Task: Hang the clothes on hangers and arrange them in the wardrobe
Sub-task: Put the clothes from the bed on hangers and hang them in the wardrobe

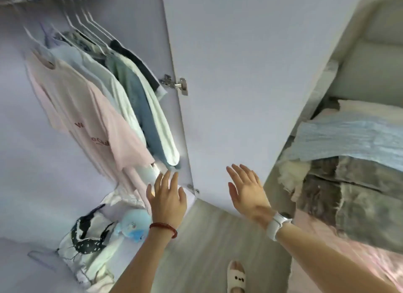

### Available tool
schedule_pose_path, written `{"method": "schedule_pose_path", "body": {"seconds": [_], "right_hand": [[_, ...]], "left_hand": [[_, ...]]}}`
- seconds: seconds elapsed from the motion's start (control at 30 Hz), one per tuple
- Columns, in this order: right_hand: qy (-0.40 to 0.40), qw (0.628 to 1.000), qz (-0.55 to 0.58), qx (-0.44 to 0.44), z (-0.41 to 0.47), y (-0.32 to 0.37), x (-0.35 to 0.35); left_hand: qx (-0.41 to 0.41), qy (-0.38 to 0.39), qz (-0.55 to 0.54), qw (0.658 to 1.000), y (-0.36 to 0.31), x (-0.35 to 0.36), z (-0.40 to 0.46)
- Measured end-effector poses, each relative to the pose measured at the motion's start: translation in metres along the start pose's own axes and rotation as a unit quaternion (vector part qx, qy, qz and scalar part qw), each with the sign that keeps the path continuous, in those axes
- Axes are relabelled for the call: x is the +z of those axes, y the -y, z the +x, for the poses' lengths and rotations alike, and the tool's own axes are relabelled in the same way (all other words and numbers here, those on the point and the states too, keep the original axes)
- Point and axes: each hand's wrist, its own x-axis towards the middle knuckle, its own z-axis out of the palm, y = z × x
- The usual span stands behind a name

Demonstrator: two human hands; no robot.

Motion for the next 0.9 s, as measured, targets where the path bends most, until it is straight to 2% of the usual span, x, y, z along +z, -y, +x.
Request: {"method": "schedule_pose_path", "body": {"seconds": [0.1, 0.2, 0.37, 0.5, 0.63, 0.8, 0.83, 0.9], "right_hand": [[0.001, 0.992, -0.012, 0.125, -0.08, -0.05, -0.001], [-0.032, 0.969, -0.001, 0.243, -0.165, -0.088, -0.001], [-0.1, 0.904, 0.016, 0.415, -0.311, -0.135, -0.007], [-0.133, 0.815, 0.033, 0.563, -0.434, -0.156, -0.011], [-0.164, 0.719, 0.049, 0.673, -0.555, -0.172, -0.006], [-0.154, 0.61, 0.061, 0.775, -0.681, -0.188, 0.012], [-0.161, 0.596, 0.06, 0.784, -0.691, -0.192, 0.012], [-0.176, 0.543, 0.076, 0.817, -0.735, -0.2, 0.018]], "left_hand": [[0.084, 0.104, -0.015, 0.991, -0.055, 0.031, -0.035], [0.195, 0.165, -0.021, 0.967, -0.112, 0.059, -0.074], [0.359, 0.271, 0.009, 0.893, -0.213, 0.1, -0.163], [0.478, 0.334, 0.024, 0.812, -0.29, 0.123, -0.261], [0.585, 0.385, 0.03, 0.714, -0.356, 0.139, -0.372], [0.667, 0.444, 0.077, 0.594, -0.406, 0.162, -0.5], [0.67, 0.451, 0.076, 0.585, -0.409, 0.164, -0.508], [0.675, 0.479, 0.091, 0.554, -0.417, 0.174, -0.549]]}}
